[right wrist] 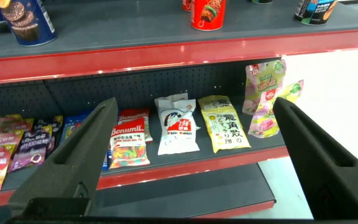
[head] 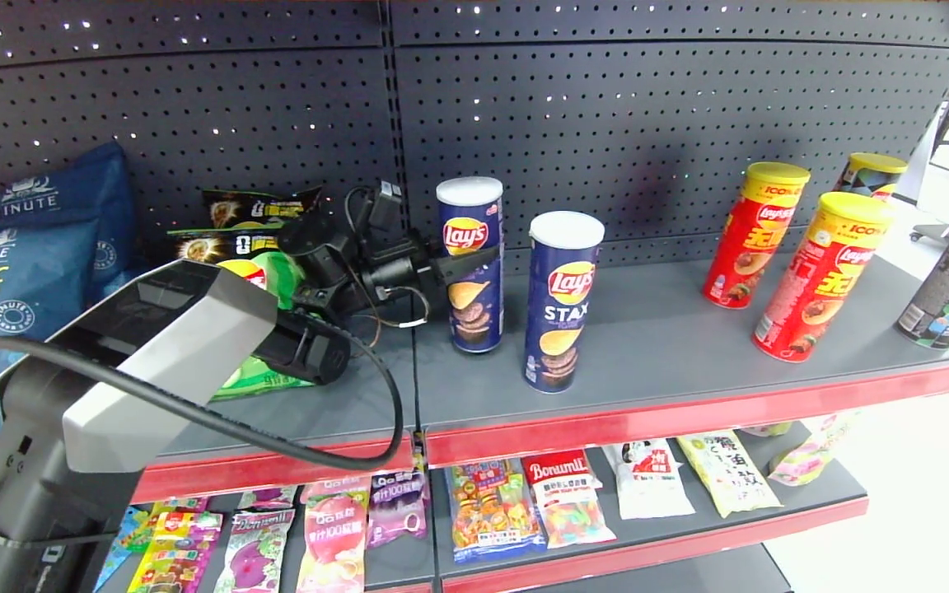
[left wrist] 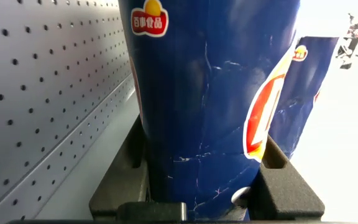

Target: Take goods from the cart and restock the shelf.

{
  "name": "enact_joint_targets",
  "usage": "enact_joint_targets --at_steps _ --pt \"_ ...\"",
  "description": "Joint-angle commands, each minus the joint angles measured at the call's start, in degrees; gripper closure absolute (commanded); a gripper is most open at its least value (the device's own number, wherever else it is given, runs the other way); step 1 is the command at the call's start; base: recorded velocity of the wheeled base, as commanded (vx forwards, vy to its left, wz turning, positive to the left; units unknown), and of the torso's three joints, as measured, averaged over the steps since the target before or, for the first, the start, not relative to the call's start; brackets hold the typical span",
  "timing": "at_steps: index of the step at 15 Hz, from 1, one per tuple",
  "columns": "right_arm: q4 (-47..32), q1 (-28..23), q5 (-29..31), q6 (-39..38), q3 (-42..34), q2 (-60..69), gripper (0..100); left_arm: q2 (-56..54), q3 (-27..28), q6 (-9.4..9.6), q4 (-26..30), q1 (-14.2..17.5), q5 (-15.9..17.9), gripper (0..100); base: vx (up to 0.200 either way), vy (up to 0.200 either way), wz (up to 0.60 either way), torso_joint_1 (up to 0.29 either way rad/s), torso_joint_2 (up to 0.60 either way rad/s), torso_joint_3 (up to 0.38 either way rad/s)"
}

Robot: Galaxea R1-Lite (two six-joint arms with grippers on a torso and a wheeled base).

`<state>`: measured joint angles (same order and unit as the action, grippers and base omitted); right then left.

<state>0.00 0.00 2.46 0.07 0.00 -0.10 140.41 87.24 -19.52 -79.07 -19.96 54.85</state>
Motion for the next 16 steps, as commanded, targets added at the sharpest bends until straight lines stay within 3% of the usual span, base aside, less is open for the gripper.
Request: enact_joint_targets --at_steps 1,5,10,16 --pt "0.00 0.00 0.00 0.01 0.00 0.01 0 0.92 0.57 0.01 -0.03 -0.08 0.17 100 0.000 0.000 0.00 0.000 0.00 0.000" --pt "0.00 0.00 0.00 0.01 0.00 0.01 0 2.24 2.76 0.09 0.49 -0.17 2.55 100 0.000 0.000 0.00 0.000 0.00 0.000" --pt "0.00 0.00 0.00 0.01 0.00 0.01 0 4.96 6.10 1.59 0.67 -0.70 2.63 100 0.000 0.000 0.00 0.000 0.00 0.000" --pt "0.00 0.00 0.00 0.01 0.00 0.01 0 6.54 9.97 1.68 2.95 -0.61 2.37 100 0.000 0.000 0.00 0.000 0.00 0.000"
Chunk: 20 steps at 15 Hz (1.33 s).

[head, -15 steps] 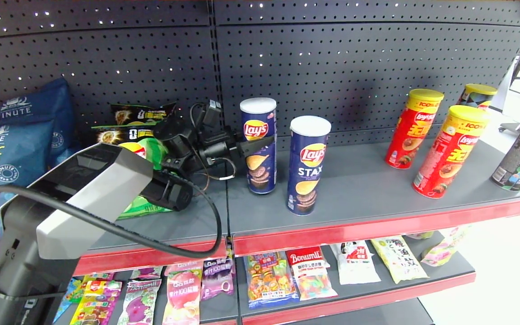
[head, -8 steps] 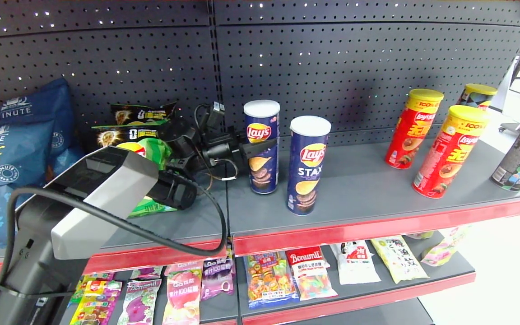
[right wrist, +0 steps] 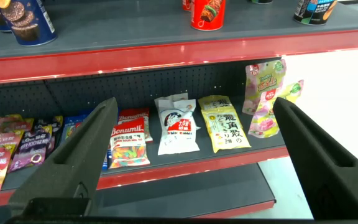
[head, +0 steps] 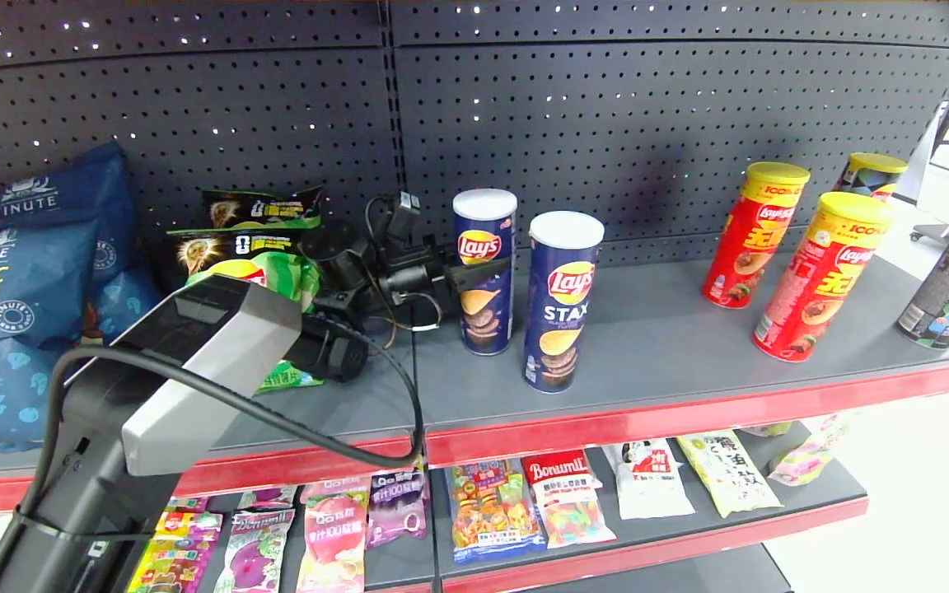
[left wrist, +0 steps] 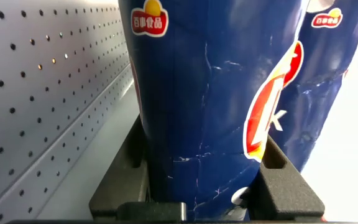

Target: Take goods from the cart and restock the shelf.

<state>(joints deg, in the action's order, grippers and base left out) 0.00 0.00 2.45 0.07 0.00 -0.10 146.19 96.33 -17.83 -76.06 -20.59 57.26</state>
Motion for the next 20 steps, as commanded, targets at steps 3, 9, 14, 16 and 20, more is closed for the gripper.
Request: enact_joint_targets --at_steps 3,9,14,16,20 --pt "0.00 0.00 0.01 0.01 0.00 0.01 0 1.12 1.40 -0.01 -0.06 0.11 -0.04 100 0.000 0.000 0.00 0.000 0.00 0.000" --pt "0.00 0.00 0.01 0.01 0.00 0.01 0 1.91 1.93 -0.01 -0.06 0.55 -0.31 100 0.000 0.000 0.00 0.000 0.00 0.000" --pt "0.00 0.00 0.01 0.01 0.00 0.01 0 1.91 1.58 -0.09 0.12 0.81 -0.13 100 0.000 0.000 0.00 0.000 0.00 0.000" --pt "0.00 0.00 0.01 0.01 0.00 0.01 0 1.82 1.49 -0.01 0.03 0.90 -0.39 100 0.000 0.000 0.00 0.000 0.00 0.000" --pt "0.00 0.00 0.01 0.01 0.00 0.01 0 1.64 1.23 -0.01 -0.06 1.08 -0.39 100 0.000 0.000 0.00 0.000 0.00 0.000"
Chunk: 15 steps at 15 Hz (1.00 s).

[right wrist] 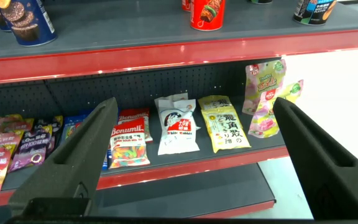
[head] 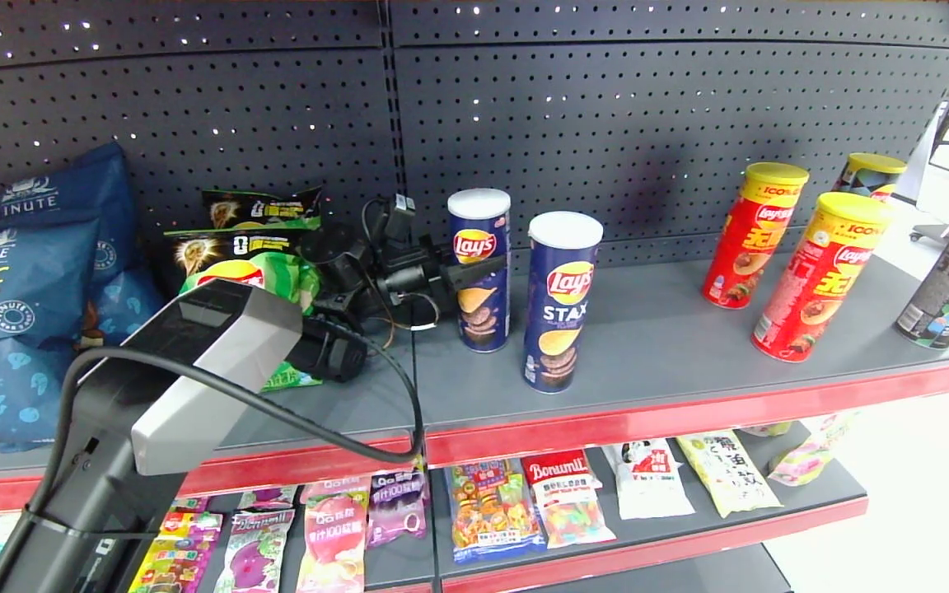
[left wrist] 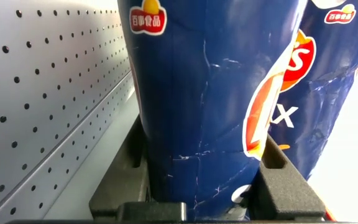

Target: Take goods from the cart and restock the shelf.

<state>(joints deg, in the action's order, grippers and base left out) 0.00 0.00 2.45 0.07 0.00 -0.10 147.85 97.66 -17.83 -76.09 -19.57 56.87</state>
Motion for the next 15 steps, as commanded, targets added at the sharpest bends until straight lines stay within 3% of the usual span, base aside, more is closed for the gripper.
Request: enact_joint_targets --at_steps 1,2,4,6,7,8,15 --pt "0.00 0.00 0.01 0.01 0.00 0.01 0 -0.02 -0.45 0.61 -0.02 0.05 0.08 100 0.000 0.000 0.00 0.000 0.00 0.000" --pt "0.00 0.00 0.01 0.01 0.00 0.01 0 -0.02 -0.54 1.84 0.33 -0.03 0.26 100 0.000 0.000 0.00 0.000 0.00 0.000" --pt "0.00 0.00 0.01 0.01 0.00 0.01 0 -0.10 -0.72 6.15 3.41 -0.03 0.44 100 0.000 0.000 0.00 0.000 0.00 0.000" --pt "0.00 0.00 0.01 0.01 0.00 0.01 0 -0.28 -0.72 8.08 4.99 -0.03 0.52 100 0.000 0.000 0.00 0.000 0.00 0.000" --pt "0.00 0.00 0.01 0.01 0.00 0.01 0 -0.37 -0.72 8.17 5.08 -0.12 0.52 100 0.000 0.000 0.00 0.000 0.00 0.000" --pt "0.00 0.00 0.01 0.01 0.00 0.01 0 -0.72 -0.72 8.08 5.25 -0.12 0.52 0 0.000 0.000 0.00 0.000 0.00 0.000" --pt "0.00 0.00 0.01 0.01 0.00 0.01 0 -4.50 -1.77 8.34 8.77 -0.03 0.61 0 0.000 0.000 0.00 0.000 0.00 0.000"
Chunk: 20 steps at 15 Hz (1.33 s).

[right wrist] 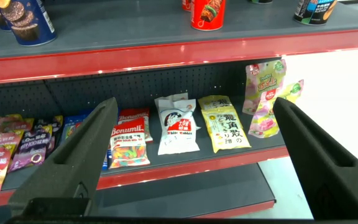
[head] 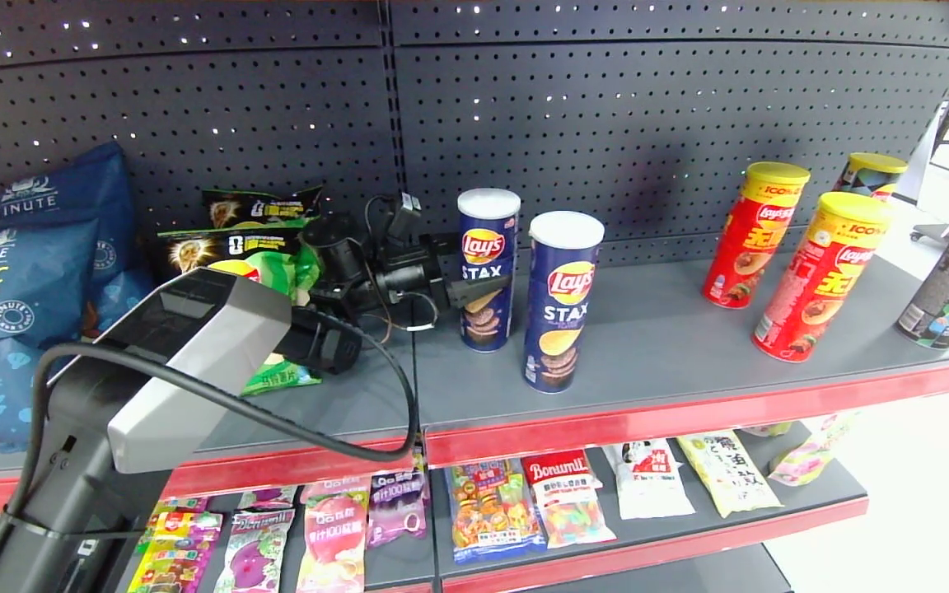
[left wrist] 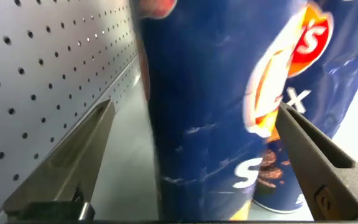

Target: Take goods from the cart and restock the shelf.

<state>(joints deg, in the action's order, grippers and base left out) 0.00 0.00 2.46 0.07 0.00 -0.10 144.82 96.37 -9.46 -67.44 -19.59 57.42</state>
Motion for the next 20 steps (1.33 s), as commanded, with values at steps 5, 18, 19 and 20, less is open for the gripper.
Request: enact_joint_targets --at_steps 5,18,19,20 --pt "0.00 0.00 0.00 0.01 0.00 0.01 0 -4.81 -3.99 0.14 2.84 1.05 0.06 0 0.000 0.000 0.00 0.000 0.00 0.000" --pt "0.00 0.00 0.00 0.01 0.00 0.01 0 -21.16 -11.73 19.74 36.33 6.67 -0.29 0 0.000 0.000 0.00 0.000 0.00 0.000" --pt "0.00 0.00 0.00 0.01 0.00 0.01 0 -22.66 -12.61 19.66 36.76 6.85 -0.29 0 0.000 0.000 0.00 0.000 0.00 0.000" --pt "0.00 0.00 0.00 0.01 0.00 0.01 0 -25.03 -13.75 19.57 38.43 7.37 -0.38 0 0.000 0.000 0.00 0.000 0.00 0.000"
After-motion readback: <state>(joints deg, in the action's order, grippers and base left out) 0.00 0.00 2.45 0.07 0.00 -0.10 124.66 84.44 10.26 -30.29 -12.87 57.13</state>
